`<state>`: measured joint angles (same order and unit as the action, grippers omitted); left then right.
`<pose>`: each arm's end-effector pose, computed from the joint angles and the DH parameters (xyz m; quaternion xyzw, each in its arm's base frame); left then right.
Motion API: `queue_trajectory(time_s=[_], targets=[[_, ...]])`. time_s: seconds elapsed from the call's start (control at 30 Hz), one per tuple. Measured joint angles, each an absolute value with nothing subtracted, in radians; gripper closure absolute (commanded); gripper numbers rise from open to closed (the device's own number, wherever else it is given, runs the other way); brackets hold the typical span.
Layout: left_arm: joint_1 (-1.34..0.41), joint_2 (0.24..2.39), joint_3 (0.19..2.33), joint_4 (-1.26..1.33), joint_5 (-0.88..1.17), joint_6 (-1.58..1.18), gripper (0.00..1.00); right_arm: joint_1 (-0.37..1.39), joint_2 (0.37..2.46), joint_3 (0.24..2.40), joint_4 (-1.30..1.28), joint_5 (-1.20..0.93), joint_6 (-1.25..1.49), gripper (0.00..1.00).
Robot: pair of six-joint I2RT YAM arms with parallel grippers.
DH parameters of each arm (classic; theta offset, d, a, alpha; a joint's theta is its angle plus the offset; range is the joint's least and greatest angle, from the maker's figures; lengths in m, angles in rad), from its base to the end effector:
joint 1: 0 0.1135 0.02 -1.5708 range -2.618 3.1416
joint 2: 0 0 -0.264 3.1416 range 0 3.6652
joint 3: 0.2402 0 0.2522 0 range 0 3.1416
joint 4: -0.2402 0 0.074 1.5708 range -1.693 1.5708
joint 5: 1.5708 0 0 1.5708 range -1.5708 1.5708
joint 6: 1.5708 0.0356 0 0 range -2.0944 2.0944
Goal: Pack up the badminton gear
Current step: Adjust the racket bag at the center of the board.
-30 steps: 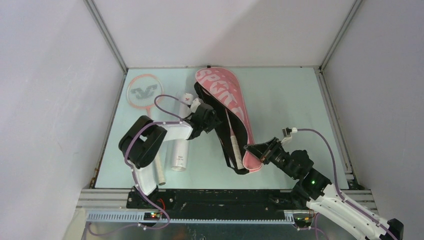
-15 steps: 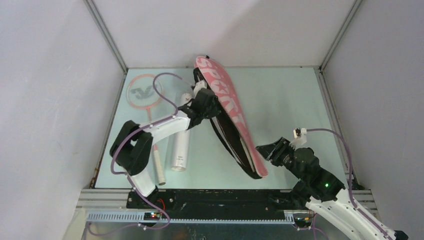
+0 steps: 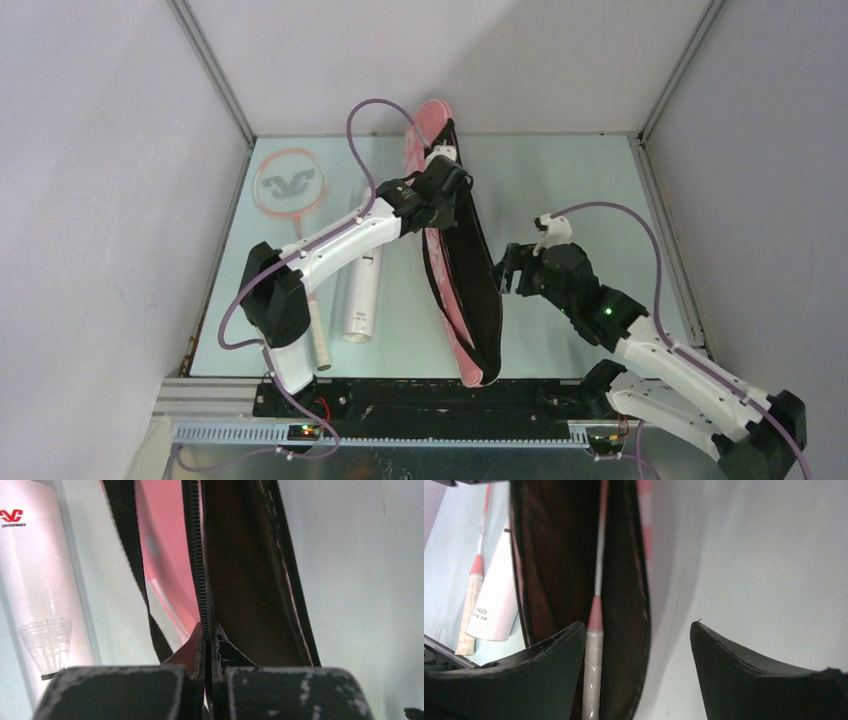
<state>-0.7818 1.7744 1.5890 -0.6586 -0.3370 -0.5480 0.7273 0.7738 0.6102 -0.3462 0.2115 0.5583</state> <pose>0.2898 -0.2711 0.3055 0.0483 0.9221 -0.0928 0.3725 0.1376 0.1125 0.2642 -0.0192 0.8592 0.2287 0.4573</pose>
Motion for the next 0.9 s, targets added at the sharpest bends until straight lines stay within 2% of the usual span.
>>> queue_trajectory(time_s=[0.17, 0.37, 0.43, 0.5, 0.57, 0.6, 0.63, 0.67, 0.7, 0.73, 0.77, 0.8, 0.87, 0.9], targets=[[-0.796, 1.800, 1.613, -0.693, -0.323, -0.519, 1.00, 0.694, 0.943, 0.641, -0.187, 0.136, 0.481, 0.21], [-0.796, 1.803, 1.612, -0.685, -0.298, -0.498, 1.00, 0.609, 1.139, 0.651, -0.112, 0.118, 0.460, 0.23], [-0.795, 1.802, 1.604, -0.663, -0.274, -0.484, 1.00, 0.584, 1.185, 0.651, -0.094, 0.118, 0.454, 0.28], [-0.795, 1.800, 1.590, -0.642, -0.248, -0.462, 1.00, 0.569, 1.223, 0.651, -0.059, 0.112, 0.437, 0.41], [-0.794, 1.799, 1.583, -0.626, -0.220, -0.437, 1.00, 0.558, 1.260, 0.651, -0.002, 0.085, 0.420, 0.61], [-0.793, 1.799, 1.583, -0.622, -0.205, -0.426, 1.00, 0.551, 1.278, 0.651, 0.028, 0.065, 0.411, 0.67], [-0.790, 1.799, 1.583, -0.617, -0.191, -0.414, 1.00, 0.545, 1.293, 0.651, 0.058, 0.043, 0.408, 0.82], [-0.785, 1.799, 1.583, -0.613, -0.171, -0.402, 1.00, 0.538, 1.308, 0.651, 0.088, 0.022, 0.407, 0.90], [-0.782, 1.799, 1.583, -0.612, -0.157, -0.393, 0.90, 0.530, 1.318, 0.651, 0.110, 0.011, 0.403, 0.99], [-0.776, 1.799, 1.583, -0.611, -0.142, -0.384, 0.68, 0.519, 1.329, 0.651, 0.136, -0.007, 0.409, 1.00], [-0.771, 1.799, 1.583, -0.611, -0.133, -0.375, 0.57, 0.507, 1.338, 0.651, 0.153, -0.026, 0.413, 1.00], [-0.762, 1.799, 1.583, -0.610, -0.126, -0.362, 0.40, 0.494, 1.346, 0.651, 0.168, -0.043, 0.419, 1.00], [-0.738, 1.799, 1.583, -0.613, -0.104, -0.361, 0.25, 0.469, 1.360, 0.651, 0.192, -0.065, 0.426, 1.00], [-0.725, 1.797, 1.583, -0.617, -0.098, -0.354, 0.22, 0.456, 1.367, 0.651, 0.199, -0.076, 0.430, 1.00]])
